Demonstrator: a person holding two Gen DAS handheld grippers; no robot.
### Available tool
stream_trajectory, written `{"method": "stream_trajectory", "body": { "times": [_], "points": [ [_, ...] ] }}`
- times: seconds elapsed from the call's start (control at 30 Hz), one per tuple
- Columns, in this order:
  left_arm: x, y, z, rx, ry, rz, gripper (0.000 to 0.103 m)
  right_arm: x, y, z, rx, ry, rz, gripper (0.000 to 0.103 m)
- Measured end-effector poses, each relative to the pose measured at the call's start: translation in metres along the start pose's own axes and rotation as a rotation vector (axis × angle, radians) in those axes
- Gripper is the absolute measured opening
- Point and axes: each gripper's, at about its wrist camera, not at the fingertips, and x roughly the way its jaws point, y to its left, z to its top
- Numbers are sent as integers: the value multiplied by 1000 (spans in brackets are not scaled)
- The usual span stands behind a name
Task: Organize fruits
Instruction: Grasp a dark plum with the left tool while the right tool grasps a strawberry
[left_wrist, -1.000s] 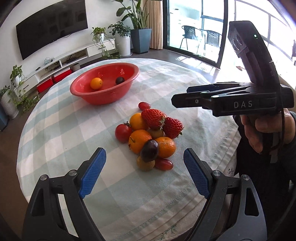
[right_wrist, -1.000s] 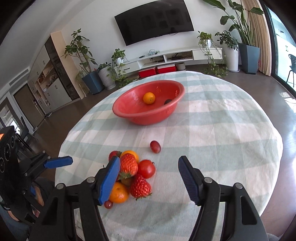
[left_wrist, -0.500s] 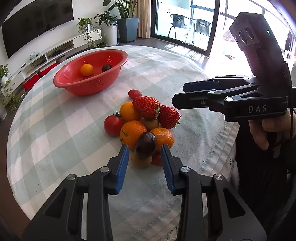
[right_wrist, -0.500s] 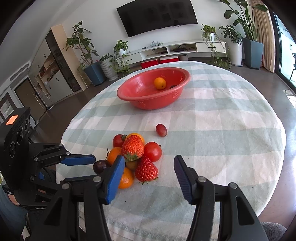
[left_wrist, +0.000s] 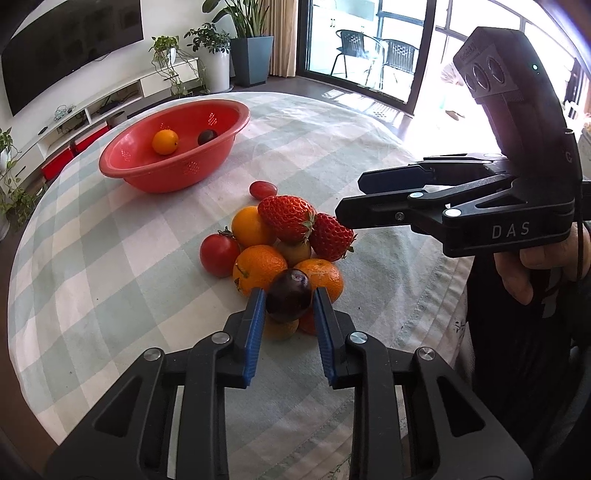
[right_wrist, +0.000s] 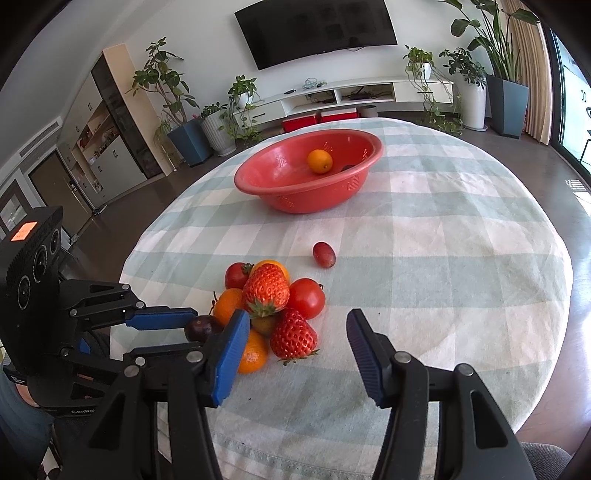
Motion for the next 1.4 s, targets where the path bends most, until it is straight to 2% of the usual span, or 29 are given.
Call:
{"method": "stream_trajectory", "body": {
  "times": [0.17, 0.37, 0.67, 0.93, 1.13, 1.4],
  "points": [
    [3, -2, -2, 8, 12, 15, 23, 1, 1, -1, -2, 2, -1, 59],
    [2, 2, -4, -9, 1, -3, 23, 1, 6, 3, -26, 4, -3, 59],
    [-9, 11, -7, -62, -44, 2, 23, 3, 17, 14, -70, 15, -14, 59],
    [-28, 32, -18, -160, -95, 13, 23, 24, 36, 23, -150, 65, -38, 48],
    [-33, 39, -21, -186, -115, 22, 23, 41, 37, 18, -172, 121, -71, 41],
    [-32, 39, -22, -203, -121, 24, 23, 42, 40, 17, -197, 114, -79, 37]
  ]
}}
